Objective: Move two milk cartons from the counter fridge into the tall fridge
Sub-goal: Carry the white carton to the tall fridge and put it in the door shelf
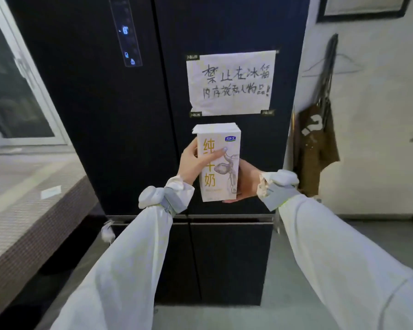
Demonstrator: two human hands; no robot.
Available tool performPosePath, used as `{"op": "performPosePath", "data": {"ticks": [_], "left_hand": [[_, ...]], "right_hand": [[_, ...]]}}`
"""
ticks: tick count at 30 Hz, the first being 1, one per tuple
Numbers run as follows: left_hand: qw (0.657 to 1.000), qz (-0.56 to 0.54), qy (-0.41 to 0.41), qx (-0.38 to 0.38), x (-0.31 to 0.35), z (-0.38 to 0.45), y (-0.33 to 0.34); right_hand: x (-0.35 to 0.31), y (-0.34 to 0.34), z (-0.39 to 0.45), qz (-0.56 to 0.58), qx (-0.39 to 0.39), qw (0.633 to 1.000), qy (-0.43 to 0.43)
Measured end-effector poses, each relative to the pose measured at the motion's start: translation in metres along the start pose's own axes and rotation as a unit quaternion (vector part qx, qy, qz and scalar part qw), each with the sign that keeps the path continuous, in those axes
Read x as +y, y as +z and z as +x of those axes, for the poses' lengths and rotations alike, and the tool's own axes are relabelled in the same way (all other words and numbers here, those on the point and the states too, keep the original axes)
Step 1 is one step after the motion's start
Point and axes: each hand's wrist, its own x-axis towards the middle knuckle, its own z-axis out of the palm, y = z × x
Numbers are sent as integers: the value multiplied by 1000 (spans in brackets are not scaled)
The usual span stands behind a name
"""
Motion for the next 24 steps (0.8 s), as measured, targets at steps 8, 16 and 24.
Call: {"op": "performPosePath", "data": {"ticks": [8,16,24], "left_hand": [[1000,-19,1,8,0,9,-10],[999,-19,-17,-24,-36,37,-78],[999,-11,-6,-51,-106,77,-131]], "right_hand": [[1,2,9,26,17,999,-23],[71,14,105,99,89,990,38],[160,25,241,205,234,949,51]]}}
